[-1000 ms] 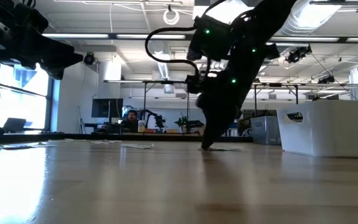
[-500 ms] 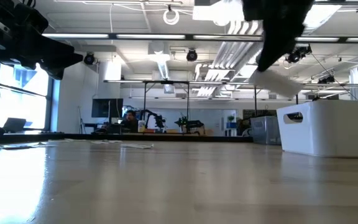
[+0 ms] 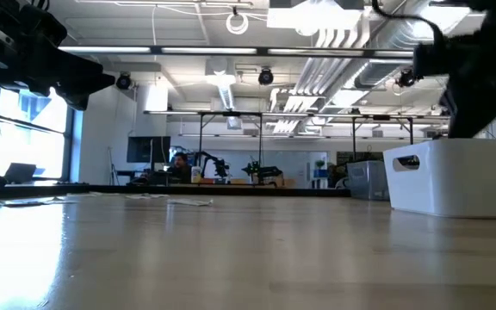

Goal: Pick & Place First Aid Supplies
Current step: Put the bandage into the white bin

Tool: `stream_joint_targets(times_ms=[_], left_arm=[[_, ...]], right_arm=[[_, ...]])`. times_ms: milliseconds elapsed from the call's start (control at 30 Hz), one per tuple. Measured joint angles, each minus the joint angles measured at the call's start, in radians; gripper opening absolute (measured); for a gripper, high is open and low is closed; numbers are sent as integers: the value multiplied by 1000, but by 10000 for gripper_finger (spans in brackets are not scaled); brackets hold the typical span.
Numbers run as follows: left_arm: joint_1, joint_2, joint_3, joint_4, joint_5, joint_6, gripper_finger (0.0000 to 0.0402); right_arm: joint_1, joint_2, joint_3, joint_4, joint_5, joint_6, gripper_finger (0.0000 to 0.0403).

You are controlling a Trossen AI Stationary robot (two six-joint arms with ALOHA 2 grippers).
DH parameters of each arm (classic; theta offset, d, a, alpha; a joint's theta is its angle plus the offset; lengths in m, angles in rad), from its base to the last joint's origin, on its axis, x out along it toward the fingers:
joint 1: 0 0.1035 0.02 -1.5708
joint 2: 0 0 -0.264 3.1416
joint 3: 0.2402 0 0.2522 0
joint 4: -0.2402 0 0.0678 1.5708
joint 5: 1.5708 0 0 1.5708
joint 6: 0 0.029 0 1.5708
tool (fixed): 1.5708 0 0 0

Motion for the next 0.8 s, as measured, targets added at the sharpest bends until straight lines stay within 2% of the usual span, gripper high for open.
stream_joint_targets(times_ms=[100, 200, 467, 667, 800], left_arm=[[0, 0, 0, 0, 0, 0, 156], [0, 0, 0, 0, 0, 0, 156], [0, 0, 0, 0, 0, 0, 156], [0, 0, 0, 0, 0, 0, 156], [0, 0, 0, 0, 0, 0, 156]], right_arm=[[-16, 0, -77, 30, -40, 69, 9], [-33, -1, -93, 28, -85, 115, 23], [-82, -1, 0, -6, -145, 91, 92], [-130, -1, 140, 16, -90, -5, 126], [-159, -1, 218, 162, -6, -142, 130]])
